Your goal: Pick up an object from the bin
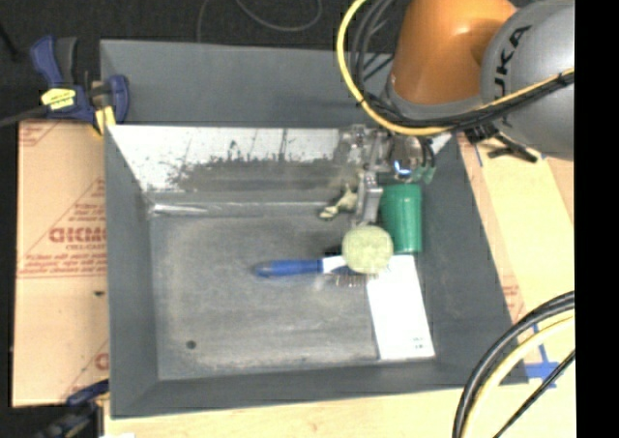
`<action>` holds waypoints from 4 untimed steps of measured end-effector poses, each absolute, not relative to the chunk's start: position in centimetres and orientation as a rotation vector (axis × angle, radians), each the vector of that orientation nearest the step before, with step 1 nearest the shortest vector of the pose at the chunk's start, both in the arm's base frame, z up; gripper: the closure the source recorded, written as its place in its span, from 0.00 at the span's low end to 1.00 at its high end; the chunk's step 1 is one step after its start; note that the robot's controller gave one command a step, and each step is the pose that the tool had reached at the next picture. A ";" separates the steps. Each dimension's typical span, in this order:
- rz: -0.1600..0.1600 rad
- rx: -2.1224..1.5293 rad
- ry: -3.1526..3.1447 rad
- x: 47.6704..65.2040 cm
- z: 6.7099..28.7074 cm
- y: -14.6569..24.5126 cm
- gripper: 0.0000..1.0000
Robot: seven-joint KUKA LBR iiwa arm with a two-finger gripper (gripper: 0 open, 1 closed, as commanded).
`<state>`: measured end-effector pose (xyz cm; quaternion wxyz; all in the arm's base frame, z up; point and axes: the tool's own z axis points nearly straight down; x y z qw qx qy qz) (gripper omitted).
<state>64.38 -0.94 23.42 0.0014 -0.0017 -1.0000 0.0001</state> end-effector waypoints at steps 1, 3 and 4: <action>0.000 -0.005 -3.147 64.5 24.0 -0.9 0.00; -0.002 0.172 -3.142 58.4 17.6 5.0 0.00; -0.001 0.208 -3.132 55.6 15.1 5.8 0.00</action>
Offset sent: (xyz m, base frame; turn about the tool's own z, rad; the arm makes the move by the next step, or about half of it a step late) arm -0.0373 0.0726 -0.0493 -0.1704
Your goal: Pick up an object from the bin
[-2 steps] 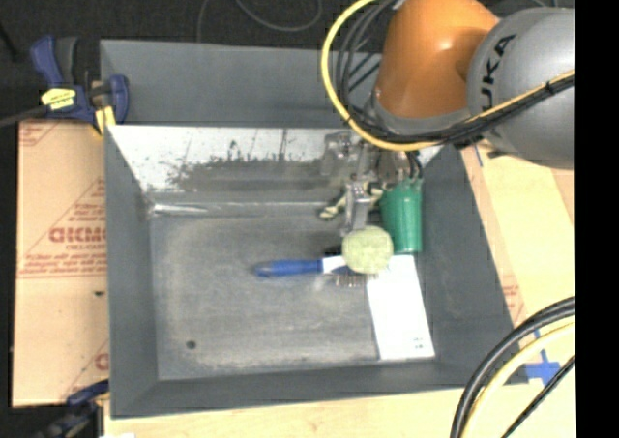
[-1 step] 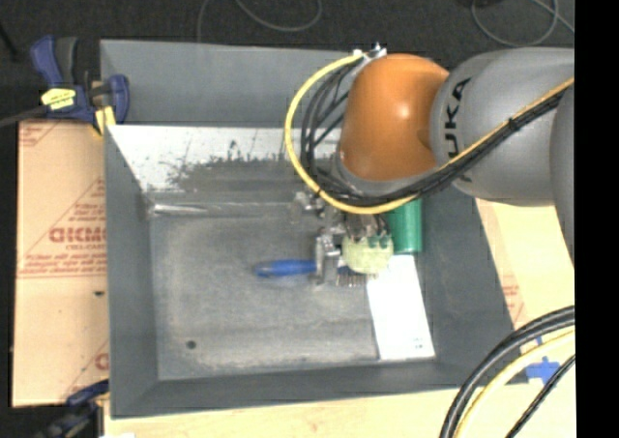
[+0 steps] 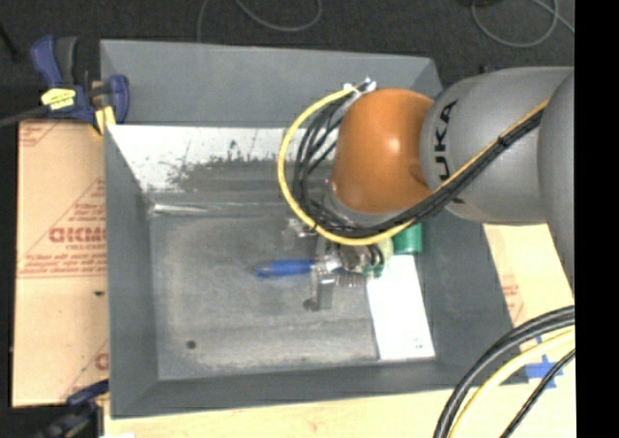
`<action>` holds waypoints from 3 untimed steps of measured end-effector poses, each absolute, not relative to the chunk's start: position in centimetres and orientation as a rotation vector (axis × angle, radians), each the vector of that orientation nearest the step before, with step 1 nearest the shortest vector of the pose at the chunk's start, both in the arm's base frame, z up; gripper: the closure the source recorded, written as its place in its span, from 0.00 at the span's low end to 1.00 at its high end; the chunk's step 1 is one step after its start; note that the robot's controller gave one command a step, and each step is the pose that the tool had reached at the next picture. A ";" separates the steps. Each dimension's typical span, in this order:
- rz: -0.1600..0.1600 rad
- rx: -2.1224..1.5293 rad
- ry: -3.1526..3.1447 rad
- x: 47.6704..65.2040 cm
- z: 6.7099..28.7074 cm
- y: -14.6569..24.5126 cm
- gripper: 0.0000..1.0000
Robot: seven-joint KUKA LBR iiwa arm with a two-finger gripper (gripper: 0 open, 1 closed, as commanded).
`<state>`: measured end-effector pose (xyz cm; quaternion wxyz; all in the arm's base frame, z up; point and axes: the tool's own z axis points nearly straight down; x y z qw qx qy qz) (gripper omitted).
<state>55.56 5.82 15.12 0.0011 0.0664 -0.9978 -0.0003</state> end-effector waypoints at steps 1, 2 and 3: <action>0.002 0.290 -3.141 56.7 11.5 7.8 0.00; -0.007 0.328 -3.126 55.5 8.2 5.7 0.00; 0.006 0.391 -3.119 57.1 7.6 3.7 0.00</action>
Offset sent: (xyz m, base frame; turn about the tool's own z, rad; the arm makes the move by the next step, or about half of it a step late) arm -0.0098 -0.0432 -0.0812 -0.0698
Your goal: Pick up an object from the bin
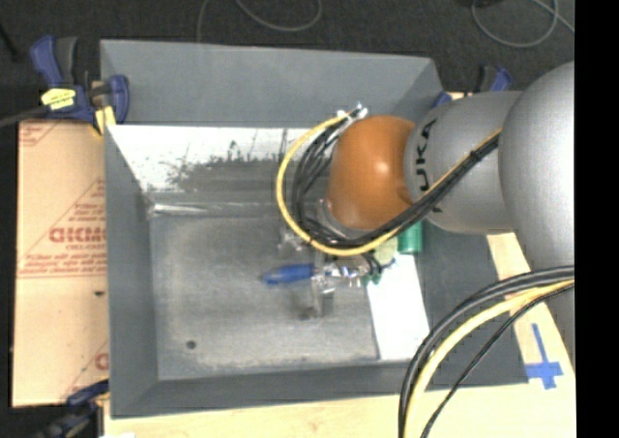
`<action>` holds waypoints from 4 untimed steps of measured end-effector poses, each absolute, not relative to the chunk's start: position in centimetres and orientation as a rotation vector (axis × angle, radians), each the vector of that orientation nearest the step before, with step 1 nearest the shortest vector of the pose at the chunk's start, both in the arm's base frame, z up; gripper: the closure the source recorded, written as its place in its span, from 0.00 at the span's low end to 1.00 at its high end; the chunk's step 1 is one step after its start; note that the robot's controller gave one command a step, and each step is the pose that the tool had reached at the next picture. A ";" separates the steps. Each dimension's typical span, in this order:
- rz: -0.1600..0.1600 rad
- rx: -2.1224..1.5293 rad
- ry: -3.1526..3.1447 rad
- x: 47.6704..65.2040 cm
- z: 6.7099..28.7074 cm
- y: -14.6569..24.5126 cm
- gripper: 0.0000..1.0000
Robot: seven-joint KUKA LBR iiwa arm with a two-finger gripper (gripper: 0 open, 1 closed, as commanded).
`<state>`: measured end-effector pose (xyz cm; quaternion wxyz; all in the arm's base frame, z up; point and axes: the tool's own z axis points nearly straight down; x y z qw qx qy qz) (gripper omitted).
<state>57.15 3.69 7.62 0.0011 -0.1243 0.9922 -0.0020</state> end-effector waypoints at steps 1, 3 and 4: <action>0.001 -0.421 3.116 56.4 10.6 4.8 0.00; -0.002 -0.548 3.087 54.9 9.5 0.2 0.00; 0.000 -0.640 3.070 58.0 8.2 -0.3 0.00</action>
Offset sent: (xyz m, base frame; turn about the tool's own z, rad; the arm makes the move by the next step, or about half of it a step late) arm -0.0141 -0.0353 0.0337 0.0074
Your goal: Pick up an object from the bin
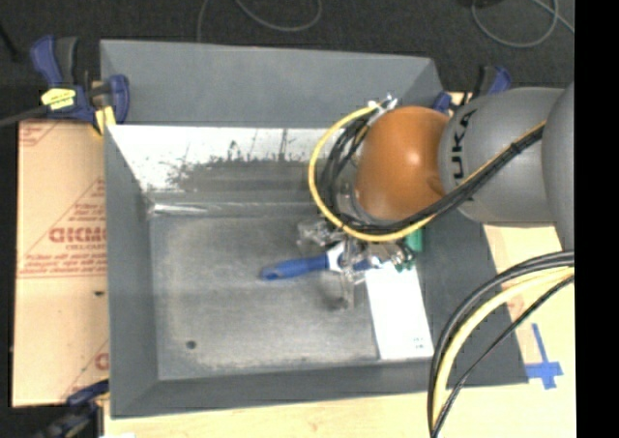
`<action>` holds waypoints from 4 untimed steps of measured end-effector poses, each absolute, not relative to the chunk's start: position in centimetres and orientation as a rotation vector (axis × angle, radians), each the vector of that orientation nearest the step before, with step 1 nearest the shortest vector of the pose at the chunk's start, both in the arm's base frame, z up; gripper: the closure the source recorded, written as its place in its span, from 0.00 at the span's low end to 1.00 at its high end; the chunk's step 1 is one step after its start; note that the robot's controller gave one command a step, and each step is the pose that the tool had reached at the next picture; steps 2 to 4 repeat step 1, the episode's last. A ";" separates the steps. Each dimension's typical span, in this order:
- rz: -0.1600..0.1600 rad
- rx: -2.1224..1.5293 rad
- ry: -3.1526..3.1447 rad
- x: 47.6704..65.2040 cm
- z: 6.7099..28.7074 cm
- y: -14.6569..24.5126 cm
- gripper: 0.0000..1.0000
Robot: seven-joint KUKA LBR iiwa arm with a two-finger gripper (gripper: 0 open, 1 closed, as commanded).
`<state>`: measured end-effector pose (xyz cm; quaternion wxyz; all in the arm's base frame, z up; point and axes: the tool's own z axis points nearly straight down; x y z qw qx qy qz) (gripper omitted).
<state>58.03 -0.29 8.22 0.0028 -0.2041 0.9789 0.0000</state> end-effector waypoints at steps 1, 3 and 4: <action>0.000 -0.603 3.076 57.6 8.6 1.6 0.00; 0.000 -0.603 3.076 57.6 8.6 1.6 0.00; 0.000 -0.603 3.076 57.6 8.6 1.6 0.00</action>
Offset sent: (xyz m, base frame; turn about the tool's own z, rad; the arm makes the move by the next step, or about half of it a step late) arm 0.0141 -0.0472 -0.0115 -0.1318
